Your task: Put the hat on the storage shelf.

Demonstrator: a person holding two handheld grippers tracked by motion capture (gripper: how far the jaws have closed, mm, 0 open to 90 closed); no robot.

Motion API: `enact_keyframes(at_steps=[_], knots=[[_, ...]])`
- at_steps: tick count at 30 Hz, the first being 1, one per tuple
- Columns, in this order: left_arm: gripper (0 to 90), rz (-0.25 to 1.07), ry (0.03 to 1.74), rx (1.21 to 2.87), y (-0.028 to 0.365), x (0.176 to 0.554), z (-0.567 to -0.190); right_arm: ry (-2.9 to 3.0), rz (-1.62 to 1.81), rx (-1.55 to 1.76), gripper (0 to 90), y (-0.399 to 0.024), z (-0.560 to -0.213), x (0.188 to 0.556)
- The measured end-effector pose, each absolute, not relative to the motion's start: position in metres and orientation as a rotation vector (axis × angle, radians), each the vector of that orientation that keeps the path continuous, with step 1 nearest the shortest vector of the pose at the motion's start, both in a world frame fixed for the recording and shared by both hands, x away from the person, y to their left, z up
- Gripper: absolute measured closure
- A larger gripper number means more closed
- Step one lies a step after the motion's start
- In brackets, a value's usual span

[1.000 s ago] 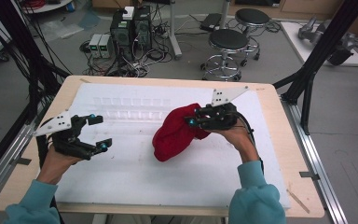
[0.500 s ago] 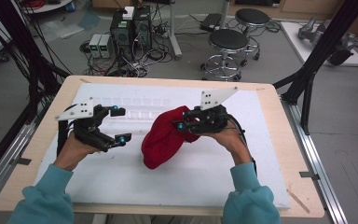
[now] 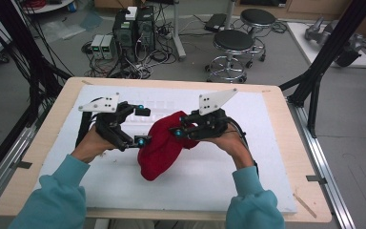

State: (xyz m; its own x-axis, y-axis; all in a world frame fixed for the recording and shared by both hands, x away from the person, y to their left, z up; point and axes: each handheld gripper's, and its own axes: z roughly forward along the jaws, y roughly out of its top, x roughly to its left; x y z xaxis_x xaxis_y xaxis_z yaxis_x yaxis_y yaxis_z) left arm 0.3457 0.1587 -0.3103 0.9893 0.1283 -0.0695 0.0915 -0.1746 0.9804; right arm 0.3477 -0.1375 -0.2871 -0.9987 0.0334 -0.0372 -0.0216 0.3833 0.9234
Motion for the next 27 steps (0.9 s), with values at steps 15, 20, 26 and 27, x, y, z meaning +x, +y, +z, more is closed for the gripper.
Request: enact_keyframes(at_steps=[15, 20, 26, 27], knots=[[7.9, -0.069, 0.103, 1.830, 0.139, 0.348, -0.321, 2.578, 1.765, -0.101, 77.7, -0.130, -0.286, 0.347], [17.9, -0.070, 0.078, 1.843, 0.137, 0.347, -0.321, 2.585, 1.761, -0.094, 77.7, -0.130, -0.287, 0.348], [32.0, -0.070, 0.074, 1.857, 0.137, 0.344, -0.320, 2.581, 1.765, -0.100, 77.8, -0.129, -0.287, 0.348], [35.0, -0.066, 0.074, 1.862, 0.137, 0.343, -0.320, 2.586, 1.766, -0.096, 77.7, -0.129, -0.287, 0.348]])
